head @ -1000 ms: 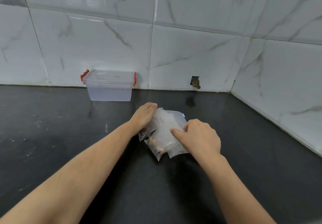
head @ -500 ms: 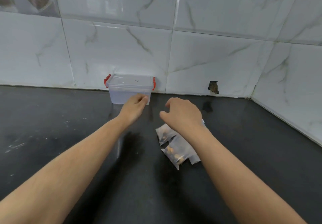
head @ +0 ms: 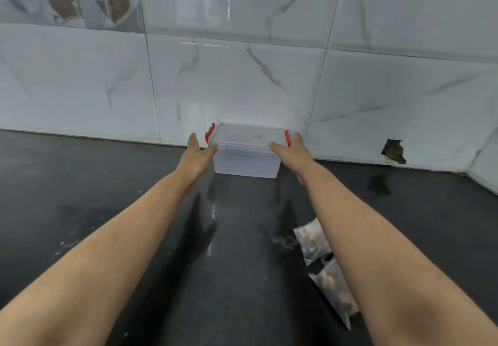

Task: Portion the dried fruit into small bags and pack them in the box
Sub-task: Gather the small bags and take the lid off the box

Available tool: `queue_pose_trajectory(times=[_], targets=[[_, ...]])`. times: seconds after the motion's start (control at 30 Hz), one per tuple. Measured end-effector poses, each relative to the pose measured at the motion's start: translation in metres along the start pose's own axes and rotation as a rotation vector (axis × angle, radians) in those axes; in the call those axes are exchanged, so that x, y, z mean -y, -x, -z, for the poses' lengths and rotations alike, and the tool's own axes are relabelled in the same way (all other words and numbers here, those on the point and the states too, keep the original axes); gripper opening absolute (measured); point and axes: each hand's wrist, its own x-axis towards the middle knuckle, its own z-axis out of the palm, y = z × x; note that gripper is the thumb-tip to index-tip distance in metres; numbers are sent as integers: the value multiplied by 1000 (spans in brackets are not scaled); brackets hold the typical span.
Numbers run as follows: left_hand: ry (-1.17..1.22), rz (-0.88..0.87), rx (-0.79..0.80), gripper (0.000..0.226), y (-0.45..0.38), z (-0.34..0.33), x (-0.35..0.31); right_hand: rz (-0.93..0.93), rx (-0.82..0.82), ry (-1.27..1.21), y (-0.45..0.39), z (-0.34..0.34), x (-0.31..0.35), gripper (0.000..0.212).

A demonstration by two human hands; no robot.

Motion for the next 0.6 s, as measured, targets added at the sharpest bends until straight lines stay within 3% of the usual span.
queue_pose_trajectory(times=[0.17,0.47,0.6], targets=[[44,-50,82,62,-15,-10,-5,-35,-24,-136,-12,-3,-6,78],[405,30,76,73,-4,3,0,-178,-55,-317,11,-1,3,65],[534,11,55,51,28,13,-2,-219,-31,-320,32,0,8,55]])
